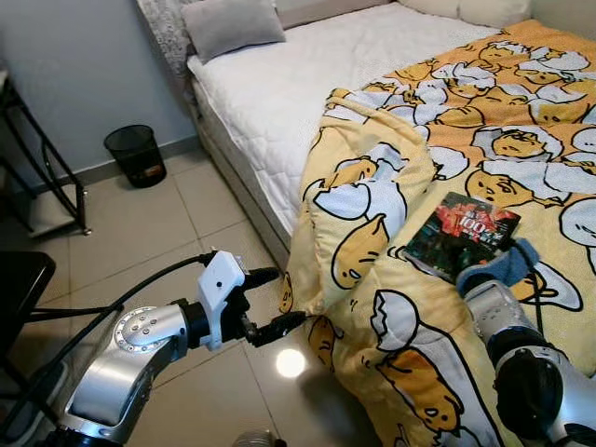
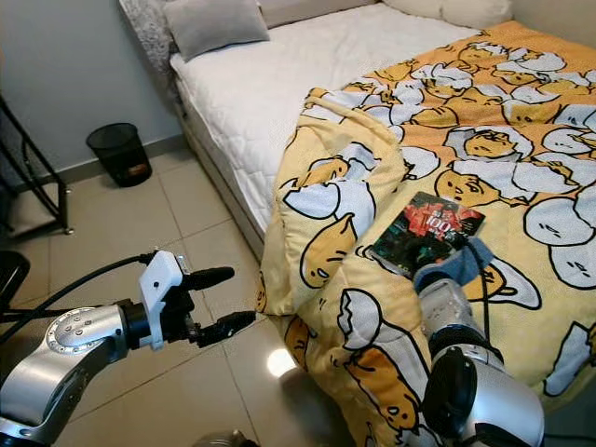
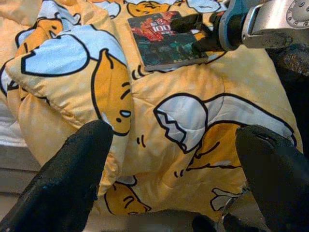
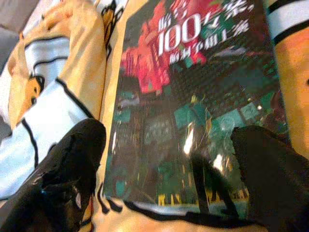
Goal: Clean up the room
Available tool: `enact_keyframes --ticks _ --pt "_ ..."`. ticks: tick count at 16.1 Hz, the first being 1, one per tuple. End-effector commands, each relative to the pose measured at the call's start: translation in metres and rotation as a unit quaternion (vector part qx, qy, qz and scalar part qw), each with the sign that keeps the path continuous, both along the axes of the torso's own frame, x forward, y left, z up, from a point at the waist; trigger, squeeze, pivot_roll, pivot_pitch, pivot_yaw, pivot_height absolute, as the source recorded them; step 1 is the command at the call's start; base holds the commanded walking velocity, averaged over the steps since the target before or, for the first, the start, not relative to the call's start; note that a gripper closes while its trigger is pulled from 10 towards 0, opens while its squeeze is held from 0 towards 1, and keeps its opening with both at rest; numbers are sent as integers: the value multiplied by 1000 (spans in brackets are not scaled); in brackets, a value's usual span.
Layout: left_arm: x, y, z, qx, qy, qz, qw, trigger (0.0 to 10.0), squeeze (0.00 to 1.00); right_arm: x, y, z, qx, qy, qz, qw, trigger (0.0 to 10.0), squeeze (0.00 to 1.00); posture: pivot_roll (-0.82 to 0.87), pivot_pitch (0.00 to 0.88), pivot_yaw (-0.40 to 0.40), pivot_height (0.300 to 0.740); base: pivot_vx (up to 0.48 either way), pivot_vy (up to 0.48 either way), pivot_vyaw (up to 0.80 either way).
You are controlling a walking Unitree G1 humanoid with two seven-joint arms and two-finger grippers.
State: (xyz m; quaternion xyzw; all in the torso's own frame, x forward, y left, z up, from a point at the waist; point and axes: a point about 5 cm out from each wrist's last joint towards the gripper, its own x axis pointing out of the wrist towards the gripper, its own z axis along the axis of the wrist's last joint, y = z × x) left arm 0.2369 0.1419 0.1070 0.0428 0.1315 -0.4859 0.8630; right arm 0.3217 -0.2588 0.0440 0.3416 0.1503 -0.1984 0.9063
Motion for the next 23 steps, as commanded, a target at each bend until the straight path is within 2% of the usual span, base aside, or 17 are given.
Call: enact_keyframes --ticks 1,5,7,9,11,13,15,18,19,20,23 --pt "-1 0 3 9 -3 -6 1000 10000 878 -5 -10 -1 -6 3 -25 1000 10000 0 256 0 118 740 0 0 0" --pt "-1 2 3 12 0 -5 1000 10000 882 -15 -28 -3 -18 10 -56 998 10000 0 253 0 114 740 0 0 0" --pt "-2 2 3 12 2 -4 1000 10000 878 -17 -27 -7 -10 15 -54 998 10000 0 253 0 113 740 0 0 0" --pt "-2 3 3 12 4 -5 1000 10000 878 -17 -18 -12 4 21 -33 999 10000 0 254 0 114 740 0 0 0" --pt "-2 3 3 12 7 -7 1000 10000 882 -16 5 -22 60 18 -7 998 10000 0 258 0 116 740 0 0 0" --pt "-3 4 3 13 9 -6 1000 10000 882 -16 19 -26 97 13 0 995 10000 0 264 0 115 740 0 0 0" --pt "-3 6 3 16 10 -6 1000 10000 882 -16 26 -30 107 21 4 994 10000 0 266 0 115 740 0 0 0" --pt "-2 6 3 18 11 -5 1000 10000 882 -21 27 -36 160 27 -50 986 10000 0 267 0 117 740 0 0 0" --pt "-2 6 3 18 11 -5 1000 10000 882 -20 28 -35 187 15 -70 980 4471 0 269 0 117 740 0 0 0" --pt "-2 6 3 18 10 -4 1000 10000 882 -18 29 -34 213 -2 -88 973 0 0 270 0 116 740 0 0 0" --pt "-1 6 3 19 9 -3 1000 10000 882 -12 31 -28 239 -31 -91 966 0 0 271 0 115 740 0 0 0"
